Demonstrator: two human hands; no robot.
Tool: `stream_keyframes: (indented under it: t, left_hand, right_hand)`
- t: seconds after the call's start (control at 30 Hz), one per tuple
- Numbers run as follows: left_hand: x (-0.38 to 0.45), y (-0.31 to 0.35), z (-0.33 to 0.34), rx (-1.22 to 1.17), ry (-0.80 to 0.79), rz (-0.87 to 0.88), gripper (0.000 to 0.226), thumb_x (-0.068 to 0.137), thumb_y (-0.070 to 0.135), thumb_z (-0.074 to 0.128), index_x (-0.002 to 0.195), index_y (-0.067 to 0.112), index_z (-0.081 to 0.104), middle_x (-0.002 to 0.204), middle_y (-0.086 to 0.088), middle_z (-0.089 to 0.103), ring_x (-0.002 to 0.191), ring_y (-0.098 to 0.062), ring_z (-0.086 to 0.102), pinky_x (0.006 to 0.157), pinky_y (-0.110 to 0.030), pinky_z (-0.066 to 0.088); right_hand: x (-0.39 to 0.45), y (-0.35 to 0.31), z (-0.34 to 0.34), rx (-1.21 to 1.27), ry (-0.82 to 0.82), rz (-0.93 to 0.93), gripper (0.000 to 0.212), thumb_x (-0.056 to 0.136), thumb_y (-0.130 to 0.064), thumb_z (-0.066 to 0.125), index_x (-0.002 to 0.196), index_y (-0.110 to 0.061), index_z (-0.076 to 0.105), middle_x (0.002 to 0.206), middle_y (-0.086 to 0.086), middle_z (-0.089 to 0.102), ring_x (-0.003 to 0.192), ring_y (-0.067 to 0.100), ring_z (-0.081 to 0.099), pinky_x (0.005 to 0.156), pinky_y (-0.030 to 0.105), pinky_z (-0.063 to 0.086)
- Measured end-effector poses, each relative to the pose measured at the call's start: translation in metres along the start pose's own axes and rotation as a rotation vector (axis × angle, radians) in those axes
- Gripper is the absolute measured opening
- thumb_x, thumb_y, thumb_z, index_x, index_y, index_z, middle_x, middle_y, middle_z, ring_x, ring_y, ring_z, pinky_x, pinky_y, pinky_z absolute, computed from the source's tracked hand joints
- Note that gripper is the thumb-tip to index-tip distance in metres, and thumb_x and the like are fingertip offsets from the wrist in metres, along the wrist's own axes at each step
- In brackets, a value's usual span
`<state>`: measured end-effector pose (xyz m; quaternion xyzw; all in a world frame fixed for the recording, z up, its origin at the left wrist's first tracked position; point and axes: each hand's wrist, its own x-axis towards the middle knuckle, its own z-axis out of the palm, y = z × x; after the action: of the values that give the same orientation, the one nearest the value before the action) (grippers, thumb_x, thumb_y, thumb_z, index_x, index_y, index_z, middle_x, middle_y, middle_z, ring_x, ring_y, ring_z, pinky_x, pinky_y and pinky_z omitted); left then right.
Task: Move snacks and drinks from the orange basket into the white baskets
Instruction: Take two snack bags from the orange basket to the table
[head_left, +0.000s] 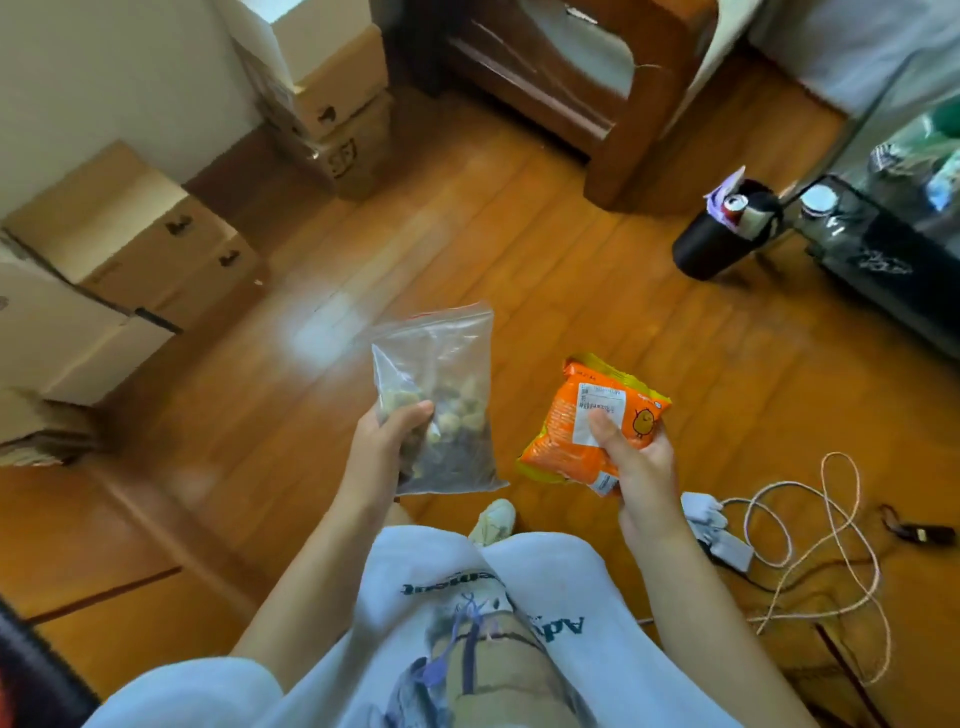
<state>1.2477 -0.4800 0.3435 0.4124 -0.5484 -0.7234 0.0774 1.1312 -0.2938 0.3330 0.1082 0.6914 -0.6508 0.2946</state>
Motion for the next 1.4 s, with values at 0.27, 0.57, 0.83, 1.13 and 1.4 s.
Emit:
stream_keyframes:
  t: [0.27, 0.57, 0.83, 1.13, 1.4]
  left_hand:
    - [0.042, 0.013, 0.101, 0.205, -0.163, -0.03, 0.019, 0.069, 0.032, 0.059, 0.052, 0.023, 0.059, 0.049, 0.006, 0.055, 0.047, -0.014, 0.053, 0.041, -0.015, 0.039]
    - [0.124, 0.043, 0.245, 0.276, -0.44, -0.082, 0.017, 0.069, 0.031, 0.06, 0.054, 0.023, 0.06, 0.052, 0.005, 0.059, 0.045, -0.009, 0.06, 0.041, -0.017, 0.046]
    - [0.207, 0.101, 0.369, 0.328, -0.634, -0.051, 0.012, 0.07, 0.029, 0.059, 0.062, 0.021, 0.062, 0.055, 0.004, 0.063, 0.049, -0.011, 0.063, 0.042, -0.02, 0.047]
    - [0.247, 0.12, 0.479, 0.418, -0.781, -0.106, 0.027, 0.078, 0.02, 0.057, 0.051, 0.023, 0.061, 0.045, 0.006, 0.059, 0.038, -0.005, 0.055, 0.039, -0.013, 0.041]
    - [0.275, 0.116, 0.603, 0.436, -0.776, -0.131, 0.015, 0.07, 0.028, 0.057, 0.066, 0.022, 0.069, 0.057, 0.003, 0.066, 0.05, -0.012, 0.064, 0.044, -0.021, 0.049]
  right_hand:
    - [0.019, -0.003, -0.087, 0.198, 0.227, 0.019, 0.054, 0.054, -0.051, 0.072, 0.103, -0.036, 0.055, 0.105, -0.011, 0.067, 0.097, 0.011, 0.065, 0.077, 0.033, 0.055]
    - [0.088, -0.049, -0.163, 0.335, 0.467, -0.021, 0.057, 0.063, -0.041, 0.072, 0.115, -0.025, 0.058, 0.108, -0.004, 0.07, 0.098, 0.016, 0.068, 0.079, 0.036, 0.056]
    - [0.178, -0.122, -0.209, 0.4, 0.576, -0.05, 0.044, 0.062, -0.039, 0.072, 0.104, -0.029, 0.062, 0.094, -0.011, 0.074, 0.088, 0.008, 0.07, 0.063, 0.022, 0.056]
    - [0.229, -0.151, -0.268, 0.509, 0.732, -0.01, 0.042, 0.059, -0.043, 0.072, 0.099, -0.033, 0.06, 0.096, -0.009, 0.071, 0.085, 0.008, 0.07, 0.062, 0.023, 0.055]
    - [0.29, -0.182, -0.376, 0.557, 0.794, -0.01, 0.037, 0.063, -0.041, 0.07, 0.096, -0.032, 0.058, 0.096, -0.011, 0.068, 0.077, 0.001, 0.07, 0.055, 0.016, 0.053]
